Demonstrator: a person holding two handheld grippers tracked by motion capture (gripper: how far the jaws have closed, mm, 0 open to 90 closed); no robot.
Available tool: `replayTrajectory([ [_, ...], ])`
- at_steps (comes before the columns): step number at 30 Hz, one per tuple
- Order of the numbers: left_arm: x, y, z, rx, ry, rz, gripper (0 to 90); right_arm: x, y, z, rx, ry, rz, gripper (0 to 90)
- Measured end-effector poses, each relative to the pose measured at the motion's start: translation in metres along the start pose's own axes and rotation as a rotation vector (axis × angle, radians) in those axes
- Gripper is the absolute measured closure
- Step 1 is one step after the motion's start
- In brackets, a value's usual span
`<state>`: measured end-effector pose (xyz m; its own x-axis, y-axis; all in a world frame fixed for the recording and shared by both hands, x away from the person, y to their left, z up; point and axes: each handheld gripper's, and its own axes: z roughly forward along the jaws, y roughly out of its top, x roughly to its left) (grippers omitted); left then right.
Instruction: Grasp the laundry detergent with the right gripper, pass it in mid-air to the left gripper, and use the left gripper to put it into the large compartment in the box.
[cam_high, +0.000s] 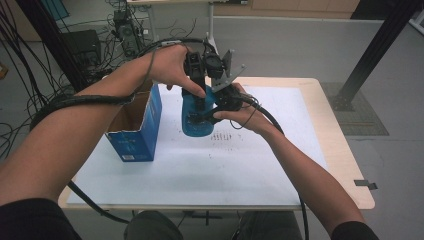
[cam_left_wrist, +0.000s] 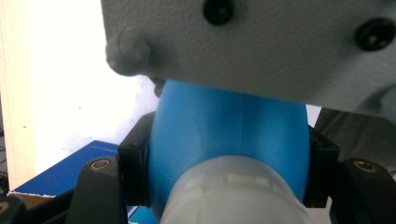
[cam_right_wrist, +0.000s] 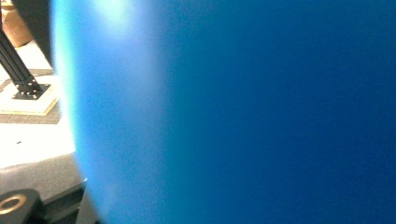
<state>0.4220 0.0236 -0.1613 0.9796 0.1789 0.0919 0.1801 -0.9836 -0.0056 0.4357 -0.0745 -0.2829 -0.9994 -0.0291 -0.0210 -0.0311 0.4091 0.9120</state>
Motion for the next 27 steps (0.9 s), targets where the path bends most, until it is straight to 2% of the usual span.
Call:
replayTrajectory([
  [27,0.0024,-0.0013,-0.001,-0.009,-0.002,-0.005,37.1,-0.0015,0.0003,0.0001,-0.007,-0.001,0.006,41.9],
])
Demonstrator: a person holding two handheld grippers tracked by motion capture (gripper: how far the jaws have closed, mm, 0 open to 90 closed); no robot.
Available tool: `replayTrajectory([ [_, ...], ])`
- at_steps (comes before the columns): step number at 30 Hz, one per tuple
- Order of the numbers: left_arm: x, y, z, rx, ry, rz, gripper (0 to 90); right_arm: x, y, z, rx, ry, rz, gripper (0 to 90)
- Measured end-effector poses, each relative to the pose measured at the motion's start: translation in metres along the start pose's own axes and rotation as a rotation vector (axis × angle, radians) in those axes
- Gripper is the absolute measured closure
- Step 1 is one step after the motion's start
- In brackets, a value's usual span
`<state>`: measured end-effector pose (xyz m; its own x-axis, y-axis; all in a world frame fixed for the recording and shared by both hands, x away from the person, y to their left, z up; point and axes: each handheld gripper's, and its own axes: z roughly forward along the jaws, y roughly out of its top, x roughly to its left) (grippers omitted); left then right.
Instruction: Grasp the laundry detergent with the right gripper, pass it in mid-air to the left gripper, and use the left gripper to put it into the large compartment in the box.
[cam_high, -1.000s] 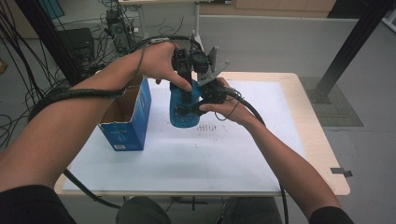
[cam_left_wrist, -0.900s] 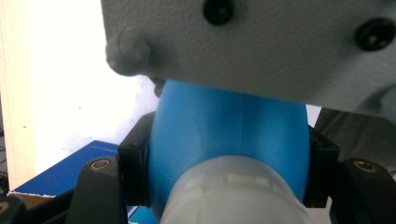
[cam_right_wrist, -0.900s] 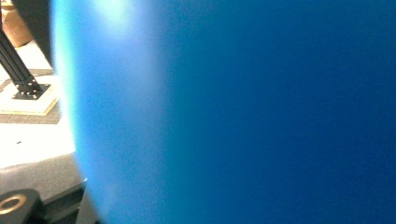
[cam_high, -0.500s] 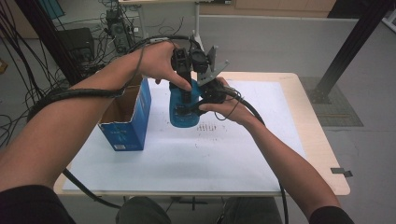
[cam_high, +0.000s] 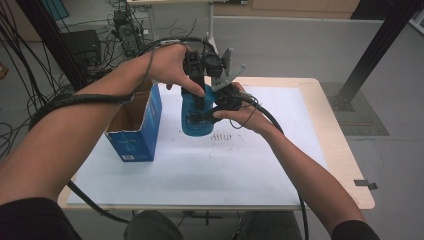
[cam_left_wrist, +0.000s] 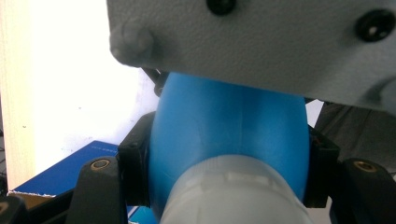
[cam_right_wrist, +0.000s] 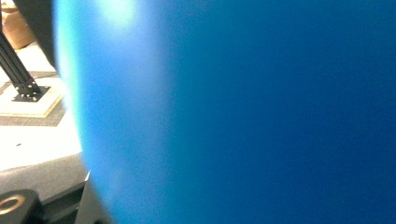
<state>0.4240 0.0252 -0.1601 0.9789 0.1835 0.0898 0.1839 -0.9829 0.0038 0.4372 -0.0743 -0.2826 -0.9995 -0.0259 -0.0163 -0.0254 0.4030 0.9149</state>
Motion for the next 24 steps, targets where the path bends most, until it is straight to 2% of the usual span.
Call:
replayTrajectory([
  [24,-0.0004,-0.0031,-0.0019,-0.005,-0.001,-0.014,37.1,0.0002,0.0011,0.001,-0.008,-0.009,0.003,41.3],
])
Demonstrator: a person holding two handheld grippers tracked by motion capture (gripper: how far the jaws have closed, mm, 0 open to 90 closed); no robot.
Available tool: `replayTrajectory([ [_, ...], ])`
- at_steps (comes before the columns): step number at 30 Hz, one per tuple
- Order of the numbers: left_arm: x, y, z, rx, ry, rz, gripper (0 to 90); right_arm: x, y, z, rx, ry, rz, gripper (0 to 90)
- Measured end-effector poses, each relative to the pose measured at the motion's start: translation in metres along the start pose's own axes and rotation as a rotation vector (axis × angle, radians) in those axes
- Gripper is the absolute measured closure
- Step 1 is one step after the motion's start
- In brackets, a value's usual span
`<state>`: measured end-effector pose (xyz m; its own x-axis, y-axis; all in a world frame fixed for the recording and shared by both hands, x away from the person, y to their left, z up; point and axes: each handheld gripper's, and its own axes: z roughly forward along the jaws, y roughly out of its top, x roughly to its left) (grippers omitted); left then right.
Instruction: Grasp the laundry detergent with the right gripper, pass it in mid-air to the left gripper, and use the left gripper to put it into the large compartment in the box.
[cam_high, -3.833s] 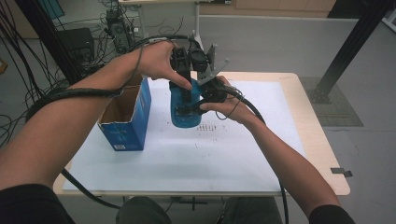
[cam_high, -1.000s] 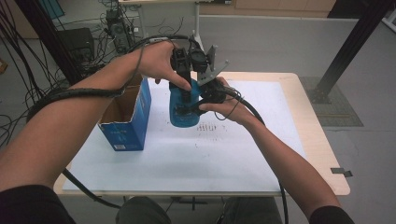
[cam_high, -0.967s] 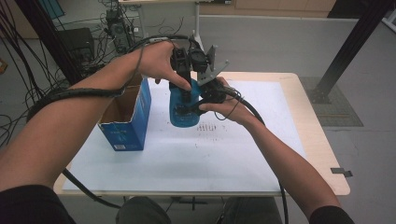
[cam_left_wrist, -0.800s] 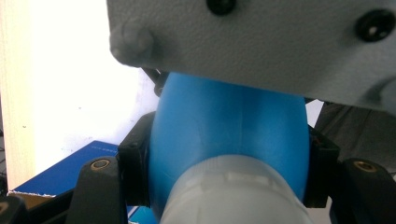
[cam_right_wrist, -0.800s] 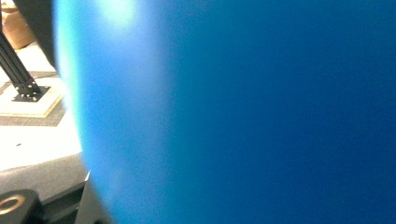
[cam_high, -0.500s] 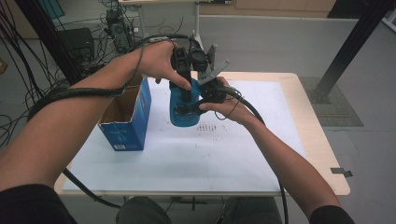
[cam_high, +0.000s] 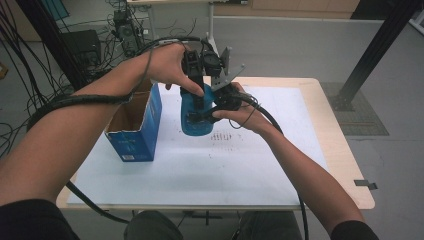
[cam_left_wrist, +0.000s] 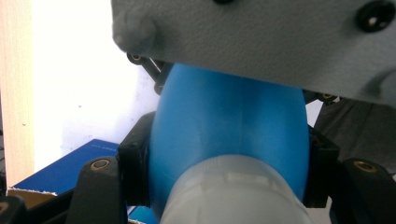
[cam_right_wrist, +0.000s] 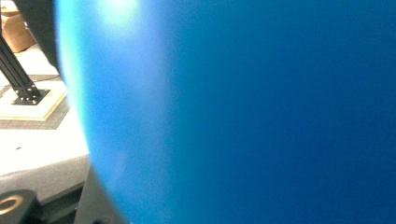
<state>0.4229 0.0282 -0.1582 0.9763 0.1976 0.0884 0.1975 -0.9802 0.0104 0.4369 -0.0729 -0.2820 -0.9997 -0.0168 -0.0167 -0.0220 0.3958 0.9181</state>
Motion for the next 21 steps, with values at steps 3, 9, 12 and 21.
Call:
replayTrajectory([
  [3,-0.0002,-0.0004,-0.0004,-0.001,0.002,0.002,37.1,0.0005,0.0003,0.0,-0.001,-0.002,0.0,41.2],
  [9,-0.0005,-0.0015,-0.0004,-0.002,0.004,-0.007,37.1,0.0013,0.0005,0.0006,-0.002,0.0,0.009,40.8],
  [12,-0.0006,-0.0016,-0.0012,-0.003,0.005,-0.007,37.1,0.0013,0.0004,0.0008,-0.005,0.002,0.013,40.4],
  [21,0.0006,-0.004,-0.0026,-0.011,0.002,-0.02,37.1,0.0019,-0.0016,0.0006,0.016,-0.014,0.027,33.0],
])
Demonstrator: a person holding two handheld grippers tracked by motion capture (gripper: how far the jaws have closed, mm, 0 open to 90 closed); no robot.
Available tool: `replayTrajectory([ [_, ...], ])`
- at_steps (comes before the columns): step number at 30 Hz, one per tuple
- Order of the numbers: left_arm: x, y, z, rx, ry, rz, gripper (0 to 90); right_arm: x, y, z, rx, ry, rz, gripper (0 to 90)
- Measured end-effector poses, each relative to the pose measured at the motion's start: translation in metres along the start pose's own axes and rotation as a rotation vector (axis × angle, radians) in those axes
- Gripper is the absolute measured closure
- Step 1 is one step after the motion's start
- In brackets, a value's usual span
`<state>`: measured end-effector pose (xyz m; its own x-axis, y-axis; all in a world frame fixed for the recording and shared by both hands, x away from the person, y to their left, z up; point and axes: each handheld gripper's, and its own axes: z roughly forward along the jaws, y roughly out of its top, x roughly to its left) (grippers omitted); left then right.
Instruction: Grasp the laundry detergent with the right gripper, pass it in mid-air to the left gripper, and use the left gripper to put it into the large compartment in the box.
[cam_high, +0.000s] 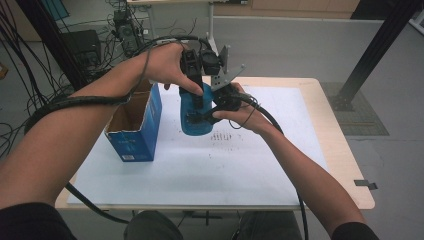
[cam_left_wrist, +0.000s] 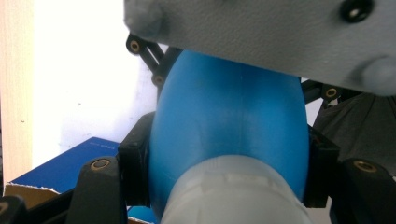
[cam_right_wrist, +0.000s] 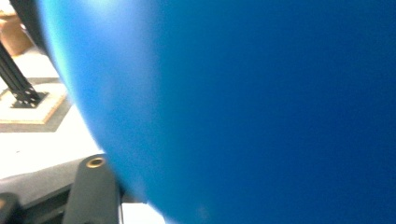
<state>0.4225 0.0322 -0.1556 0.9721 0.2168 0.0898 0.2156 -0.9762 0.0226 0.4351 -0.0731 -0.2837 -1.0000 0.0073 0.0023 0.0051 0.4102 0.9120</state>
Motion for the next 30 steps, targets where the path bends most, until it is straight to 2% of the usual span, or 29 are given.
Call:
replayTrajectory([
  [6,0.003,-0.004,-0.005,0.002,0.003,-0.029,37.1,0.0,-0.002,-0.004,0.039,-0.036,-0.038,27.8],
  [8,0.005,-0.006,-0.007,0.007,0.012,-0.036,37.1,-0.001,-0.005,-0.008,0.069,-0.045,-0.025,21.9],
  [10,0.006,-0.007,-0.009,0.015,0.016,-0.049,37.0,-0.001,-0.009,-0.011,0.087,-0.059,0.024,12.3],
  [15,0.01,-0.01,-0.014,0.032,0.013,-0.089,37.1,-0.001,-0.016,-0.022,0.121,-0.104,0.074,6.3],
  [17,0.012,-0.012,-0.015,0.029,0.007,-0.105,37.1,0.0,-0.017,-0.027,0.142,-0.118,0.069,7.2],
  [22,0.019,-0.023,-0.025,0.017,0.0,-0.187,37.1,0.003,-0.021,-0.041,0.213,-0.149,0.076,6.7],
  [27,0.028,-0.038,-0.037,0.008,-0.001,-0.298,37.1,0.006,-0.025,-0.064,0.282,-0.19,0.065,5.4],
  [30,0.035,-0.049,-0.047,0.011,-0.011,-0.367,37.1,0.007,-0.029,-0.078,0.295,-0.215,0.081,5.5],
])
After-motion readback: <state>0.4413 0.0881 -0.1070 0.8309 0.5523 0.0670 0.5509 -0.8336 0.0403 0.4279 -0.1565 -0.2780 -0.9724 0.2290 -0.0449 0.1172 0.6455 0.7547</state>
